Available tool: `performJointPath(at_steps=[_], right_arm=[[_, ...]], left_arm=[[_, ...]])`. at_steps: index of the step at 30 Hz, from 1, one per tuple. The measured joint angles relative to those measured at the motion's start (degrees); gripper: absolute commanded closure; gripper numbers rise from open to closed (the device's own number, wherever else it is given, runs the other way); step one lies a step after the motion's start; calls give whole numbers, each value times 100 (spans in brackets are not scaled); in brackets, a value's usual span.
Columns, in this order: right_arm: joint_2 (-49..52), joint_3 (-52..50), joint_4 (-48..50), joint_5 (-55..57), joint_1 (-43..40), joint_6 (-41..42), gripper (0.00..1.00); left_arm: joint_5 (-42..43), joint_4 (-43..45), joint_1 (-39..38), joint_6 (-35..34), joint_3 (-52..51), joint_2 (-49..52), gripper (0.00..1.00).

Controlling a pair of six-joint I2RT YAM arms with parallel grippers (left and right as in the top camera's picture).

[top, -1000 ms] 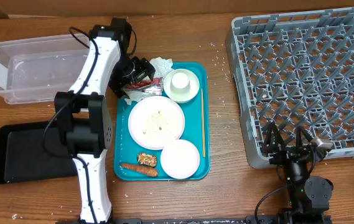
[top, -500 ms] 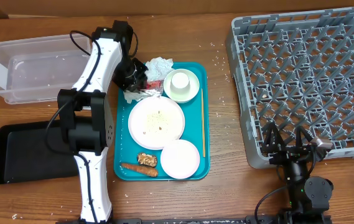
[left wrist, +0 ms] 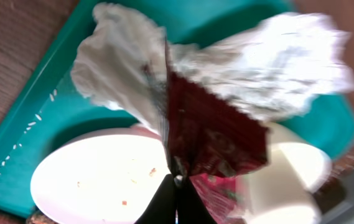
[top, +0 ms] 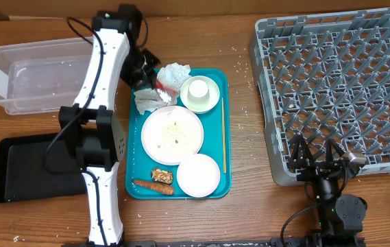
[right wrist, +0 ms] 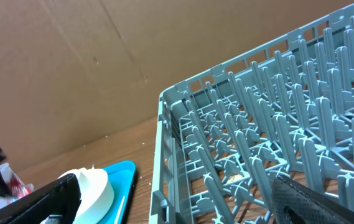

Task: Sort waste into correct bins and load items into the dishwasher
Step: 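Reach left gripper to the red wrapper on the teal tray and grasp it, then carry the red wrapper left and drop it into the clear bin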

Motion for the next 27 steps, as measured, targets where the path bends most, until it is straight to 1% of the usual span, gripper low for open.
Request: performJointPath(at_steps=[5, 8, 11, 15, 16, 17, 18, 19, 23, 27], right_arm=[[0, 0, -7, 2, -2, 0, 0], [0, 0, -4, 0, 0, 0, 0], [0, 0, -7, 2, 0, 0, 0], [0, 0, -2, 2, 0, 0, 0], [0, 0, -2, 4, 0, 0, 0], [0, 0, -2, 0, 0, 0, 0], [0, 0, -2, 2, 0, 0, 0], [0, 0, -2, 2, 0, 2, 0], [0, 0, -4, 0, 0, 0, 0], [0, 0, -2, 2, -2, 0, 0]], left_arm=[[-83, -79, 61, 105, 1137, -2, 96], [-459, -70, 258, 107, 1851, -9, 96], [-975, -31, 623, 101, 2135, -9, 96], [-1453, 181, 1342, 101, 2151, -9, 96], [-1521, 221, 1519, 101, 2151, -9, 90], [-1587, 262, 1700, 103, 2151, -9, 75], [-1639, 275, 1893, 96, 2149, -9, 39], [-1676, 278, 2033, 87, 2142, -9, 0], [-1687, 260, 2538, 101, 2133, -9, 0], [-1106, 35, 2730, 122, 2133, -9, 0]])
